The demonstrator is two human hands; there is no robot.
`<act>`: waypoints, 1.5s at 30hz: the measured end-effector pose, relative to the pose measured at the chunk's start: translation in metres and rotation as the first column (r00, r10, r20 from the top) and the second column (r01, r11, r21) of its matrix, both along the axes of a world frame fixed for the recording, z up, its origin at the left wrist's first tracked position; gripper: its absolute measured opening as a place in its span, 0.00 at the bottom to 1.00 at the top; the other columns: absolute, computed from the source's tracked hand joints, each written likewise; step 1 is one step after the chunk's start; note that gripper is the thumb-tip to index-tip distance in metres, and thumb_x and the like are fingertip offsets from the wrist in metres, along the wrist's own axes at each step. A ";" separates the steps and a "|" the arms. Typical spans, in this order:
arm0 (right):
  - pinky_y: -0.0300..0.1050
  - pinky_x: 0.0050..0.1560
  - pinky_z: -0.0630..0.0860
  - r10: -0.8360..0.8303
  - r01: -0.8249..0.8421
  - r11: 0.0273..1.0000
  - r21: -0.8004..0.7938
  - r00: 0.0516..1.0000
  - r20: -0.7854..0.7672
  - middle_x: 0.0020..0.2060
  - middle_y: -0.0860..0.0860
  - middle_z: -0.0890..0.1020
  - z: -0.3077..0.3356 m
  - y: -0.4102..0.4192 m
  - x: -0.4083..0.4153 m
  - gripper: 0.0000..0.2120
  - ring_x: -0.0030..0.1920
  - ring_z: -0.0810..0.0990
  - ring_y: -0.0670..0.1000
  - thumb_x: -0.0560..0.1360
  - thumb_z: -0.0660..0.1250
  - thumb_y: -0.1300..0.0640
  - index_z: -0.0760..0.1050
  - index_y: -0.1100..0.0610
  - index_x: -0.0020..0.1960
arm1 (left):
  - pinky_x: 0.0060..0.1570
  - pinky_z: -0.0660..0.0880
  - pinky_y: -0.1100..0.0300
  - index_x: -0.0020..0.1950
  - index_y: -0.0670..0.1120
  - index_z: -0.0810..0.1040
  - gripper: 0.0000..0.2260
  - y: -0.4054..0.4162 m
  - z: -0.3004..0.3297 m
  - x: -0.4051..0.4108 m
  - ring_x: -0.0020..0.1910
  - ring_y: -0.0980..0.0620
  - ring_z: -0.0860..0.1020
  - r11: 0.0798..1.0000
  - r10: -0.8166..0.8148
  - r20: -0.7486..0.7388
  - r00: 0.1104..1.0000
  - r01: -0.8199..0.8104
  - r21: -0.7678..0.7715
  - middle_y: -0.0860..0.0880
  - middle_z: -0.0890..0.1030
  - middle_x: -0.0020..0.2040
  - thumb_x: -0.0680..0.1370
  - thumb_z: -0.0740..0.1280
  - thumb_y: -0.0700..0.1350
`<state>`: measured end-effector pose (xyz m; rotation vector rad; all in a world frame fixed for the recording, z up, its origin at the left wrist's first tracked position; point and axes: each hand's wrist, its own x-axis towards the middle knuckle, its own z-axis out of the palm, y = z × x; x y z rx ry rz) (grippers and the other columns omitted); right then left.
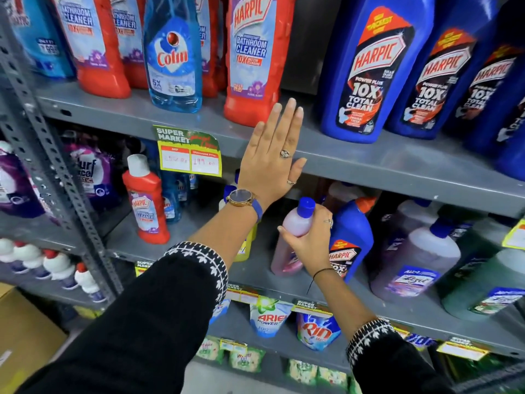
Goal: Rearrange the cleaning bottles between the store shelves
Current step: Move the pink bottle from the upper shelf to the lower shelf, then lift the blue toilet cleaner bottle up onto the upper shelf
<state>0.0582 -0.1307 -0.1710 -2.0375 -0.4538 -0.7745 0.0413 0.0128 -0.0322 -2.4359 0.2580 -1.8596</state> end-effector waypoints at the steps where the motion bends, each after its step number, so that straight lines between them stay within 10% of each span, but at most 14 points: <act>1: 0.40 0.50 0.63 -0.007 0.007 1.000 0.007 1.000 -0.006 0.47 0.41 0.64 -0.002 -0.001 0.003 0.30 0.49 0.64 0.45 0.59 0.75 0.42 0.66 0.48 0.54 | 0.72 0.49 0.51 0.74 0.39 0.57 0.25 0.000 -0.001 0.001 0.72 0.43 0.59 1.000 0.001 0.005 1.000 -0.001 0.002 0.40 0.68 0.71 0.82 0.44 0.53; 15: 0.23 0.62 0.57 0.079 -0.079 0.997 -0.002 0.993 -0.087 0.58 0.36 0.64 0.002 0.005 0.015 0.38 0.62 0.62 0.29 0.63 0.75 0.43 0.59 0.45 0.66 | 0.71 0.53 0.50 0.73 0.37 0.60 0.25 0.000 0.001 -0.002 0.71 0.42 0.61 1.000 0.010 0.033 0.999 -0.011 0.011 0.40 0.69 0.70 0.82 0.45 0.52; 22: 0.56 0.70 0.60 -0.260 0.241 0.965 0.105 0.938 0.230 0.65 0.57 0.69 0.031 -0.021 -0.003 0.38 0.67 0.66 0.56 0.67 0.72 0.43 0.61 0.58 0.69 | 0.71 0.53 0.50 0.73 0.38 0.58 0.25 -0.001 0.000 -0.003 0.72 0.43 0.59 1.000 0.015 0.018 1.000 -0.015 -0.005 0.40 0.68 0.71 0.82 0.47 0.52; 25: 0.59 0.73 0.50 -0.505 0.492 0.854 0.167 0.862 0.042 0.69 0.67 0.66 0.041 -0.037 0.000 0.48 0.71 0.62 0.65 0.65 0.74 0.40 0.58 0.68 0.71 | 0.71 0.53 0.50 0.73 0.38 0.58 0.25 -0.001 0.000 -0.004 0.72 0.43 0.59 1.000 0.013 0.018 1.000 -0.012 -0.011 0.40 0.67 0.71 0.81 0.49 0.51; 33: 0.74 0.69 0.51 -0.421 0.489 0.867 0.102 0.826 -0.375 0.68 0.55 0.70 0.016 -0.055 0.001 0.45 0.70 0.65 0.58 0.61 0.78 0.42 0.64 0.59 0.69 | 0.71 0.52 0.50 0.73 0.36 0.62 0.26 -0.002 0.003 -0.008 0.71 0.42 0.61 1.000 0.011 0.002 1.000 -0.011 -0.011 0.39 0.67 0.71 0.80 0.54 0.50; 45: 0.52 0.50 0.68 -0.373 0.393 0.900 0.186 0.918 -0.134 0.45 0.53 0.74 0.006 -0.067 -0.029 0.25 0.48 0.71 0.57 0.61 0.79 0.55 0.71 0.60 0.51 | 0.72 0.48 0.53 0.73 0.37 0.62 0.25 -0.001 0.001 -0.005 0.71 0.42 0.61 0.999 0.041 0.027 0.999 -0.041 0.013 0.40 0.68 0.71 0.80 0.53 0.50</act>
